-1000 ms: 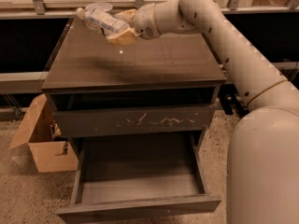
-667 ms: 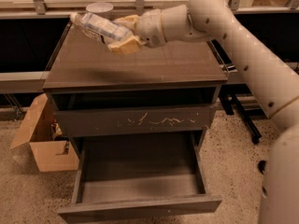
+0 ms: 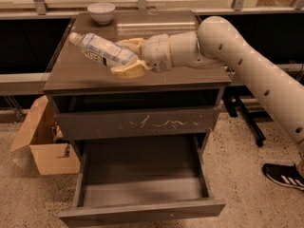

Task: Place blue plastic bottle into middle drawer

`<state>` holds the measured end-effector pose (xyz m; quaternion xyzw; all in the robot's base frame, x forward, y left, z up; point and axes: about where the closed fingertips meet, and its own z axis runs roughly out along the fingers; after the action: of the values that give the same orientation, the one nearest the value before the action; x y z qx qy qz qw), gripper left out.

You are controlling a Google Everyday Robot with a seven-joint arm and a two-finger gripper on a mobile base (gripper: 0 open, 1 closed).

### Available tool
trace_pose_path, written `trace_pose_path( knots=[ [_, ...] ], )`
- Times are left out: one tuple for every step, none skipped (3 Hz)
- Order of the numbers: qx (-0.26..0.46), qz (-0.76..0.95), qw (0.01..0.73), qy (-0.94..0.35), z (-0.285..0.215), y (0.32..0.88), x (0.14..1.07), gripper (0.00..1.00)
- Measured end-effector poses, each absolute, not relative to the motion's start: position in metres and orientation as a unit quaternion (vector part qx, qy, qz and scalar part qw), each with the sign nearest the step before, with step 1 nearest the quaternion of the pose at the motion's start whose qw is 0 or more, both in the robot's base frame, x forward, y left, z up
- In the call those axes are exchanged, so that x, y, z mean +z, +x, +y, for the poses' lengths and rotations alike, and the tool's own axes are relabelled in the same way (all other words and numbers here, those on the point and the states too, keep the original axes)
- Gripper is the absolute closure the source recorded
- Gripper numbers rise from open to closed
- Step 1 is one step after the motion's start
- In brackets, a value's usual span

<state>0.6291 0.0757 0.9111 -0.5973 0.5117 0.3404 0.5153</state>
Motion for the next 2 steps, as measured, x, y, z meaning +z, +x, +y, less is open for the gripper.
trace_pose_path(
  knots=[
    [0.349, 0.501, 0.500, -0.615, 0.082, 0.625, 0.912, 1.00],
    [0.372, 0.474, 0.455, -0.656, 0.086, 0.585, 0.918, 1.00]
  ],
)
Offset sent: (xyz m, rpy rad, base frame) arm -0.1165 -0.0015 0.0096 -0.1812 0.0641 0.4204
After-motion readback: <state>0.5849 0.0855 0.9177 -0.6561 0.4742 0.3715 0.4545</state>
